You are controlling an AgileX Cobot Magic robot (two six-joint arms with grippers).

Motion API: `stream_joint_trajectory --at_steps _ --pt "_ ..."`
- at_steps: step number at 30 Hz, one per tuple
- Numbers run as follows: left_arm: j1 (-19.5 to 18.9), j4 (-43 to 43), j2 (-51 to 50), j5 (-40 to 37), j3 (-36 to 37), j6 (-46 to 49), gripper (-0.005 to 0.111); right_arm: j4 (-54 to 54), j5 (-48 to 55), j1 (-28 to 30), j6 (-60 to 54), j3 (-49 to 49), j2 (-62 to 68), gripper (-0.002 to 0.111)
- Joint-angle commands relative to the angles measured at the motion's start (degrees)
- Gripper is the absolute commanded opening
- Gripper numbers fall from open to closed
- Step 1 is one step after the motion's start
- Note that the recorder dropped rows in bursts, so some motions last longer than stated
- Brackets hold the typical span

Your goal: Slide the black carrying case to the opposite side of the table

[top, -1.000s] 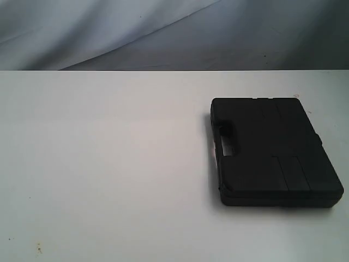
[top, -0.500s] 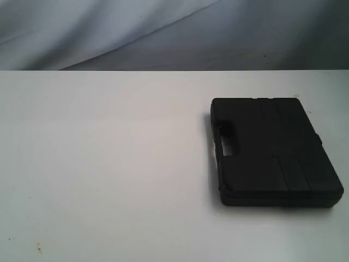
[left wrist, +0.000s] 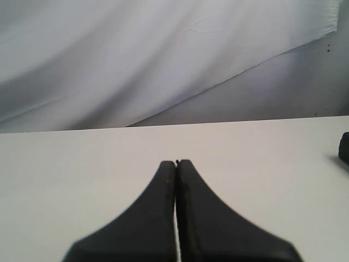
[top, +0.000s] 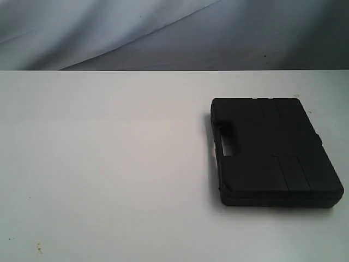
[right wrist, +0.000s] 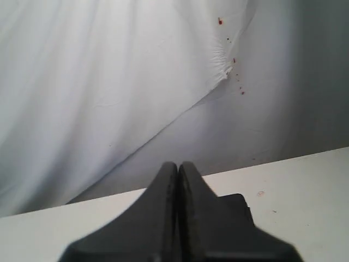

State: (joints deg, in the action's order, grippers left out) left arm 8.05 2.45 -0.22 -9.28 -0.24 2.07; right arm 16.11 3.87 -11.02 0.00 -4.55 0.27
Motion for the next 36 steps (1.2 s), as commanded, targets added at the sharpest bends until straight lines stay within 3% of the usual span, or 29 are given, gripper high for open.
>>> stream_joint_trajectory --at_steps 1,7,13,22,36 --pt "-0.14 -0.01 0.22 0.45 0.24 -0.18 0.000 4.01 5.67 0.31 0.49 -5.37 -0.27 0.000" --pt "-0.14 -0.01 0.22 0.45 0.24 -0.18 0.000 6.00 11.95 0.31 -2.57 -10.61 0.44 0.000" --pt "-0.14 -0.01 0.22 0.45 0.24 -0.08 0.000 6.78 20.27 0.31 -7.77 -16.44 11.80 0.000" --pt "-0.14 -0.01 0.22 0.45 0.24 -0.25 0.000 19.99 24.49 0.31 -20.63 -27.40 30.57 0.000" --pt "-0.14 -0.01 0.22 0.45 0.24 -0.07 0.000 20.41 30.78 0.08 -21.00 -40.24 49.75 0.000"
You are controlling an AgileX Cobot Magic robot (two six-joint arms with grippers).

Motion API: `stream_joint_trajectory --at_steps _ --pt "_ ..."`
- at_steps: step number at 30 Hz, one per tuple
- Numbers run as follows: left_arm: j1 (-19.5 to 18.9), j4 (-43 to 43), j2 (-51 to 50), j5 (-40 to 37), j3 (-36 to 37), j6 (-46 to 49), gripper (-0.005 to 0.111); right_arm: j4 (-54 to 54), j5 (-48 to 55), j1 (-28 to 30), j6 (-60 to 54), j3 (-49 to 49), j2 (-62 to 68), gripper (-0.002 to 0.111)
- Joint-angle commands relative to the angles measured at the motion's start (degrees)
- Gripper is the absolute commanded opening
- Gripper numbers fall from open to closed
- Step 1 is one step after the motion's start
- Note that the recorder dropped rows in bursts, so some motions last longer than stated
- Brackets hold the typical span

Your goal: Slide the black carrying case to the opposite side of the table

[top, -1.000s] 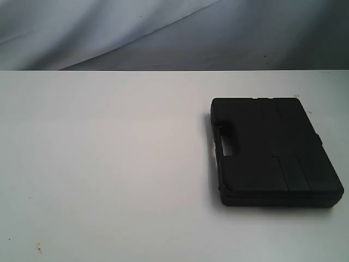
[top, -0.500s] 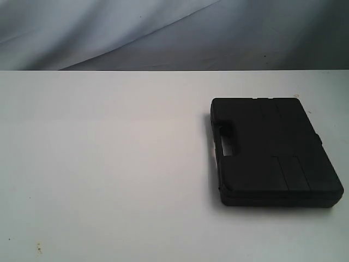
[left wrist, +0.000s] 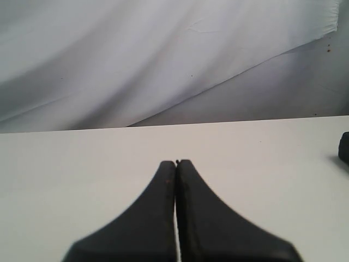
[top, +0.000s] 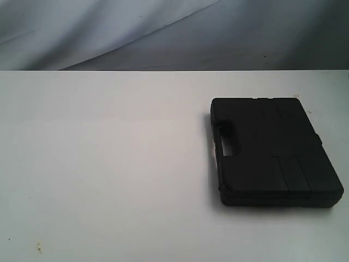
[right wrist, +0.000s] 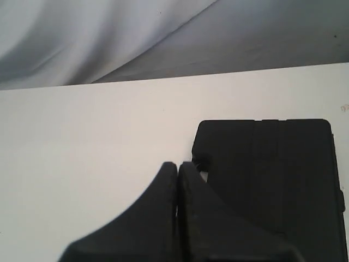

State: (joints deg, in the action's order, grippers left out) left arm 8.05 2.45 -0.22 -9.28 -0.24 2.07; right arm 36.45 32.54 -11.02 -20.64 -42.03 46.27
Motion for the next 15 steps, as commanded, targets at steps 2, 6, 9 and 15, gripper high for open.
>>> stream_joint_trajectory --at_steps 2,6,9,15 --pt "-0.14 -0.01 0.22 0.45 0.24 -0.07 0.000 0.07 2.36 0.08 0.03 -3.97 5.90 0.000" --pt "-0.14 -0.01 0.22 0.45 0.24 -0.07 0.000 -0.16 2.83 0.08 0.71 -5.79 9.77 0.000" --pt "-0.14 -0.01 0.22 0.45 0.24 -0.07 0.000 -0.39 2.59 0.08 1.02 -6.07 12.11 0.000" --pt "-0.14 -0.01 0.22 0.45 0.24 -0.22 0.000 -0.62 2.20 0.08 1.59 -6.07 17.06 0.000"
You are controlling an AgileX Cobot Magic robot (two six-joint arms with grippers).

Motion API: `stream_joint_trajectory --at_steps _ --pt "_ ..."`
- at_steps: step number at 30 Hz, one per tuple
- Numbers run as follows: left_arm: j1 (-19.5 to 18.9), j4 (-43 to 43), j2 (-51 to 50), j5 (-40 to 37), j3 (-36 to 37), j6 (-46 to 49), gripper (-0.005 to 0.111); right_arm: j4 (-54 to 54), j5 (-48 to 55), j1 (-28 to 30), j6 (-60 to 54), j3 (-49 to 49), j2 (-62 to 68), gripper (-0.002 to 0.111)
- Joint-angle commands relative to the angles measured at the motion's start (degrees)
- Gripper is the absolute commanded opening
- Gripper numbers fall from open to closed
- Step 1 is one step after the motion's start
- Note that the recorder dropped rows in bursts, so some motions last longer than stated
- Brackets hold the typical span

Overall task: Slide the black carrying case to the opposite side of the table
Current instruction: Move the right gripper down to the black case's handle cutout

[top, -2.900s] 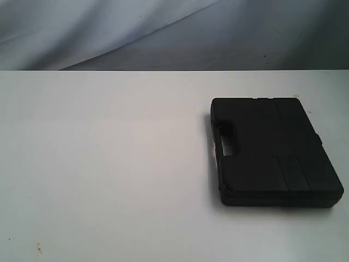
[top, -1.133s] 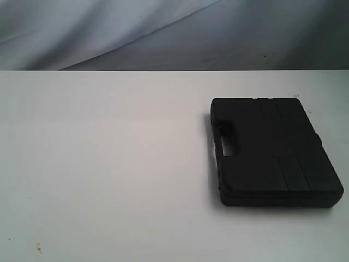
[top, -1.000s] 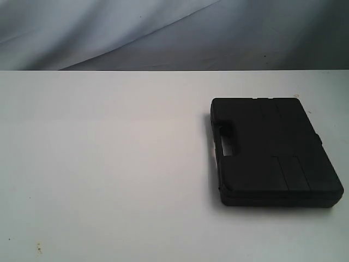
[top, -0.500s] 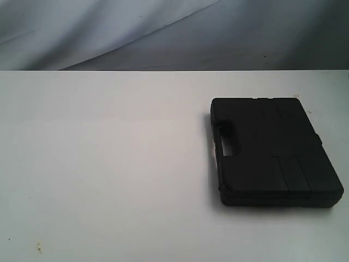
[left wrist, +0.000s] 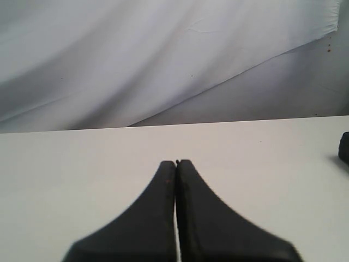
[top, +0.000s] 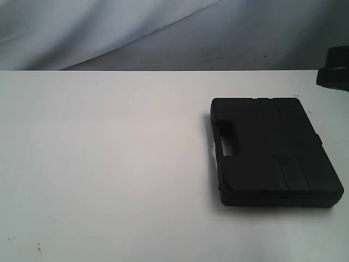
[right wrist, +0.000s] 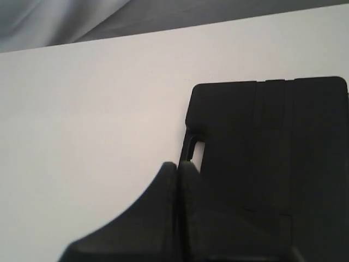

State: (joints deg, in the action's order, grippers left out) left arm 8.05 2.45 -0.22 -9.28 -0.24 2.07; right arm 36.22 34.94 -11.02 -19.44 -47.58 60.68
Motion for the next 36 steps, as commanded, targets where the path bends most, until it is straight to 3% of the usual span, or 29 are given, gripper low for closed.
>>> stream_joint_trajectory --at_steps 1,6,16,26,36 --pt "-0.14 -0.01 0.22 0.45 0.24 -0.22 0.000 -0.40 -0.48 0.08 0.48 -0.52 3.33 0.000" --pt "-0.14 -0.01 0.22 0.45 0.24 -0.22 0.000 -2.55 -2.68 -1.54 2.36 -0.52 7.56 0.000" --pt "-0.14 -0.01 0.22 0.45 0.24 -0.08 0.000 -28.83 -1.03 -16.06 27.99 -10.87 20.39 0.000" --pt "-0.14 -0.01 0.22 0.45 0.24 -0.19 0.000 -31.01 5.83 -23.70 34.98 -24.58 34.84 0.000" --pt "-0.14 -0.01 0.22 0.45 0.24 -0.08 0.000 -31.48 16.34 -23.83 39.71 -37.33 47.83 0.000"
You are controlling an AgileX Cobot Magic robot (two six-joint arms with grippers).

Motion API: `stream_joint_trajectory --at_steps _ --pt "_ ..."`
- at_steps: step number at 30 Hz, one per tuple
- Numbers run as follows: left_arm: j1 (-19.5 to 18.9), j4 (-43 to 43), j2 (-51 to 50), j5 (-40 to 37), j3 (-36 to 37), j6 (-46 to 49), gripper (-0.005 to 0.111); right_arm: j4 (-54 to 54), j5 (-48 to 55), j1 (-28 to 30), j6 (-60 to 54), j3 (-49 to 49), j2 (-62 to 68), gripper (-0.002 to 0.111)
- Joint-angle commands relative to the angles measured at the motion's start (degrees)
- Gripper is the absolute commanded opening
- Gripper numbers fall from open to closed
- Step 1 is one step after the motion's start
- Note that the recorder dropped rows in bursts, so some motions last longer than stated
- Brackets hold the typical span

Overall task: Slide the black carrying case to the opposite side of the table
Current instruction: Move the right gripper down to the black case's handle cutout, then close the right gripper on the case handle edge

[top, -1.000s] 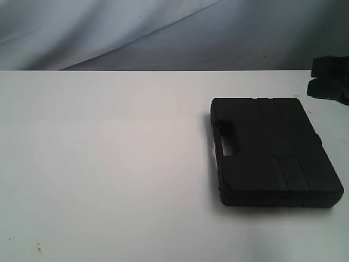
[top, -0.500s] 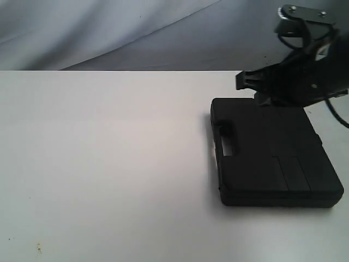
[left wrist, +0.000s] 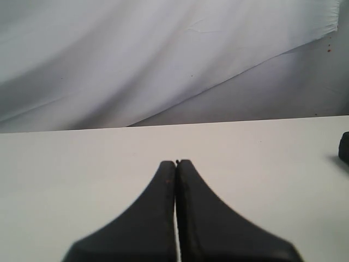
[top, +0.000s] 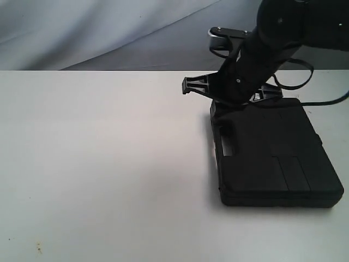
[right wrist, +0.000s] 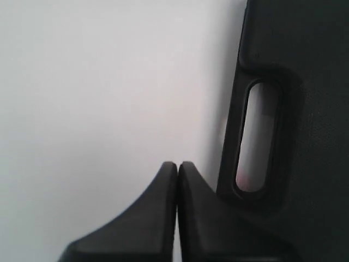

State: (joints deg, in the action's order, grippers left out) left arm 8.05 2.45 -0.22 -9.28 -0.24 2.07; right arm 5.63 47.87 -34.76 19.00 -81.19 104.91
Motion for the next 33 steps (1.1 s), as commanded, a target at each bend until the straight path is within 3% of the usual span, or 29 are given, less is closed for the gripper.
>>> stream_joint_trajectory --at_steps 1,7,16,19,20,23,33 --pt "-0.14 -0.01 0.22 0.45 0.24 -0.08 0.000 -0.89 3.72 -0.09 1.47 -4.27 4.34 0.000" --pt "-0.14 -0.01 0.22 0.45 0.24 -0.18 0.000 -7.01 6.44 0.13 6.11 -7.84 8.93 0.000" --pt "-0.14 -0.01 0.22 0.45 0.24 -0.06 0.000 -5.09 9.37 2.95 3.88 -10.60 12.82 0.000" --pt "-0.14 -0.01 0.22 0.45 0.24 -0.06 0.000 -5.09 8.45 2.95 3.77 -10.60 12.82 0.012" --pt "-0.14 -0.01 0.22 0.45 0.24 -0.06 0.000 -4.94 7.94 2.95 3.77 -10.60 12.82 0.022" --pt "-0.14 -0.01 0.22 0.45 0.24 -0.20 0.000 -4.94 7.67 2.95 3.90 -10.60 13.18 0.036" --pt "-0.14 -0.01 0.22 0.45 0.24 -0.07 0.000 -4.53 5.85 2.84 4.34 -10.60 18.41 0.035"
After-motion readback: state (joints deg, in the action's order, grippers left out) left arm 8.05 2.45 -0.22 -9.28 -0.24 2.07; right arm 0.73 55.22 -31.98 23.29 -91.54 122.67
